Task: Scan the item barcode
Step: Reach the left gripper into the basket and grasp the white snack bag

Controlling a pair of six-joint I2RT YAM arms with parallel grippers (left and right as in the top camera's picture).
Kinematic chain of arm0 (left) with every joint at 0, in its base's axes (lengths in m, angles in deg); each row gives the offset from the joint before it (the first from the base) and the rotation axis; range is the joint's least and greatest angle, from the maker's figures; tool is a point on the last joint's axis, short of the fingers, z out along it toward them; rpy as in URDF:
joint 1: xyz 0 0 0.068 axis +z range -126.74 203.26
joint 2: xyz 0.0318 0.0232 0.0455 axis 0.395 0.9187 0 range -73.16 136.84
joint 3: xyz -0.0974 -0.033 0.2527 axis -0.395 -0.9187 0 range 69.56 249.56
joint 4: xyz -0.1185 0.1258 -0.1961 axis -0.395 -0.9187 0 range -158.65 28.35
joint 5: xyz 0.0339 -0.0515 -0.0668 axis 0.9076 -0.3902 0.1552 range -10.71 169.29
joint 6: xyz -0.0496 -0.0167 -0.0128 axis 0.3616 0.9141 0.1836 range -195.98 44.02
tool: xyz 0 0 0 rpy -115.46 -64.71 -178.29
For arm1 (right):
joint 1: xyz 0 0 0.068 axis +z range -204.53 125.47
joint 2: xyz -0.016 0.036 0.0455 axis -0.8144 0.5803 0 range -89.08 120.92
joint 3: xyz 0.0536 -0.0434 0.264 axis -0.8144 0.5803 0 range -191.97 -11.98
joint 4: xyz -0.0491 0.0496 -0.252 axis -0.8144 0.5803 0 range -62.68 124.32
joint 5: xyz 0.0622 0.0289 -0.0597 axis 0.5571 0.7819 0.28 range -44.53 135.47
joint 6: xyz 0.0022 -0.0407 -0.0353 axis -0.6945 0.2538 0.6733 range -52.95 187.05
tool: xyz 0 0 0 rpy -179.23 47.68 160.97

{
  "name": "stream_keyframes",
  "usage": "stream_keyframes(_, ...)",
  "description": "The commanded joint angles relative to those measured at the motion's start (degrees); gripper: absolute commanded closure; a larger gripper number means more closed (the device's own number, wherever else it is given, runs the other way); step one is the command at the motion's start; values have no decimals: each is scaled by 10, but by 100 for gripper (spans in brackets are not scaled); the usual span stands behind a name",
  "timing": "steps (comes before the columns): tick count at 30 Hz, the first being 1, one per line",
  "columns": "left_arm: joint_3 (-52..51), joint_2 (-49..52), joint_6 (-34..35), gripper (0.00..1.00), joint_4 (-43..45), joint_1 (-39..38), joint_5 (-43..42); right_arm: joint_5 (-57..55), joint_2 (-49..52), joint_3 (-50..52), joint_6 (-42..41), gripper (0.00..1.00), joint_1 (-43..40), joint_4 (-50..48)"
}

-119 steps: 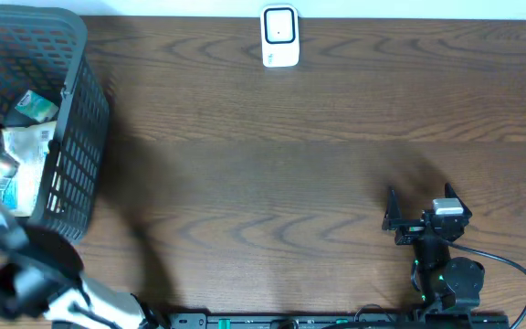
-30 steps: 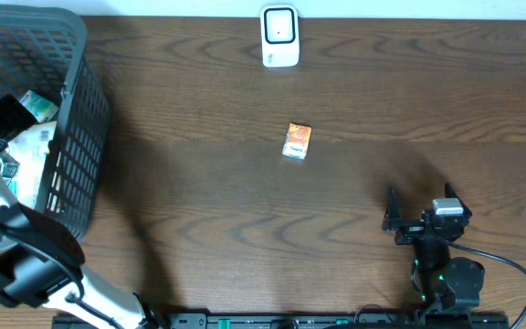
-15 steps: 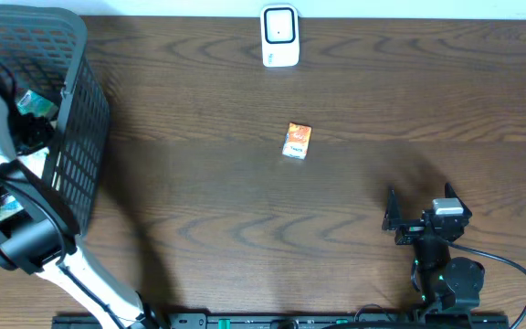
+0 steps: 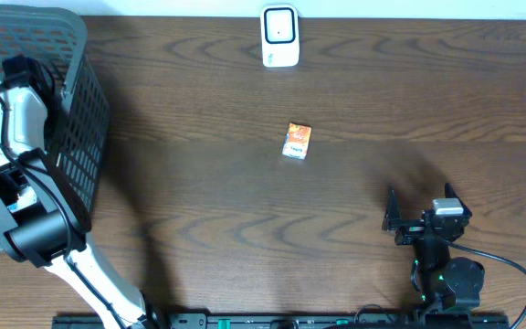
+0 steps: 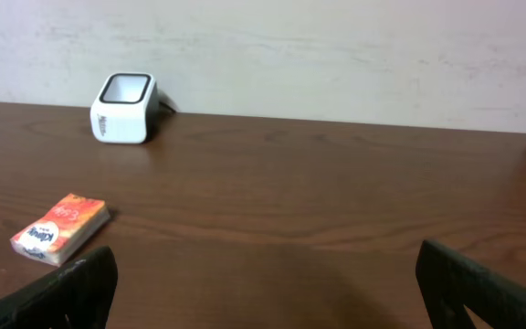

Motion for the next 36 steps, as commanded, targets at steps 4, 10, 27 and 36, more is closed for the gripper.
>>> stream_keyframes(4, -29, -3, -8, 10, 18, 17, 61, -5, -2, 1, -6, 1, 3, 2)
stream_keyframes(10, -37, -3, -8, 16, 31, 26, -3, -5, -2, 1, -6, 1, 3, 2)
stream_keyframes(27, -19, -92, 86, 93, 6, 28, -17, -5, -2, 1, -6, 1, 3, 2)
stream_keyframes(36, -19, -350, 159, 93, 94, 28, -139, -5, -2, 1, -6, 1, 3, 2)
